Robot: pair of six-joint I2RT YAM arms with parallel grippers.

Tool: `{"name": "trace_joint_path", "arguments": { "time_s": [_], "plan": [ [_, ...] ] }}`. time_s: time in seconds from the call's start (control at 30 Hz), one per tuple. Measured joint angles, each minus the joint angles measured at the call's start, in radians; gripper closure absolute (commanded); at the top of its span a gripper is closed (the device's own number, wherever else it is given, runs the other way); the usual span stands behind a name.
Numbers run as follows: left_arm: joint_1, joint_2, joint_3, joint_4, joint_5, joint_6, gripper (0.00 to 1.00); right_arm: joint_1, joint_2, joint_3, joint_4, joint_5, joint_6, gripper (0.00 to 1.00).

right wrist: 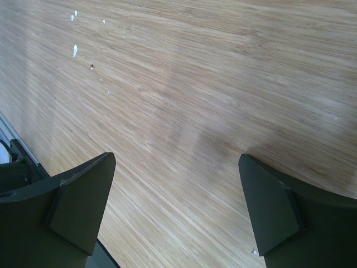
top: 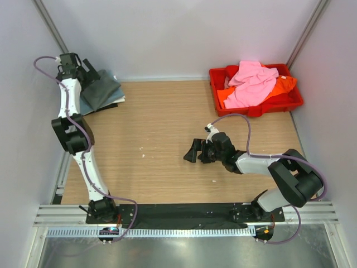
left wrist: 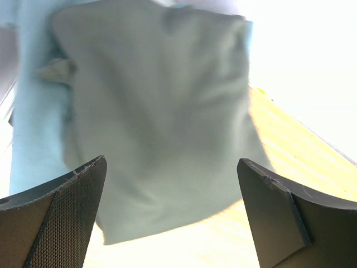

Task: Fold and stack the t-shirts
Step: Neatly place the folded tshirt to the corner

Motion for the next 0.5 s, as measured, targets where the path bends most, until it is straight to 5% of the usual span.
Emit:
{"name": "trace_joint_path", "arguments": {
  "time_s": [0.5],
  "plan": [
    [-0.253,-0.011,0.042,-0.072,-0.245,0.116,0.0,0.0,0.0,-0.002,0.005,-0.002,0.0,0.0]
  ]
}}
